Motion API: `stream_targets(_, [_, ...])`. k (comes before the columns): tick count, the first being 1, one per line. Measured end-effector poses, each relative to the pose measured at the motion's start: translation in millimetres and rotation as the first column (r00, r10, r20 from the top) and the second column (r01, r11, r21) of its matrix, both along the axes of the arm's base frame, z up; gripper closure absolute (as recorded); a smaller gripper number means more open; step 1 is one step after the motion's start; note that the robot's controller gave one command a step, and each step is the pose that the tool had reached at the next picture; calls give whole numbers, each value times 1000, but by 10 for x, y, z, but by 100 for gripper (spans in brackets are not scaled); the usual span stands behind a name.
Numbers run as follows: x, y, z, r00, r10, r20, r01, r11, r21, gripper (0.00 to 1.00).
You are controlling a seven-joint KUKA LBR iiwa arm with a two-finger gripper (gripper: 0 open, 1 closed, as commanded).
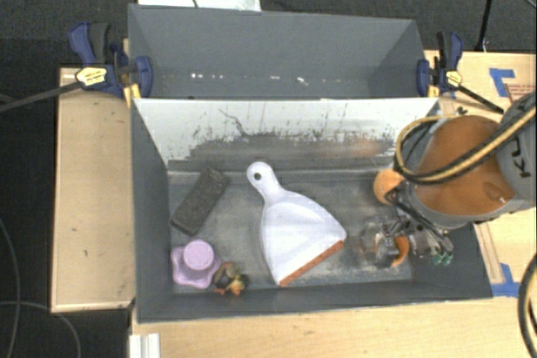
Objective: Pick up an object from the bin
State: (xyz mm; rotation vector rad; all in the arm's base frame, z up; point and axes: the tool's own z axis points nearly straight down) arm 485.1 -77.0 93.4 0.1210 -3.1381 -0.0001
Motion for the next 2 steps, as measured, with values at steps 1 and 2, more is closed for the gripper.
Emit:
stream_targets(1, [2,6,0,1000,1,0,-1,1000,1,100])
stream_targets(2, [36,-31,543,1000,22,-3,-22,1000,1,100])
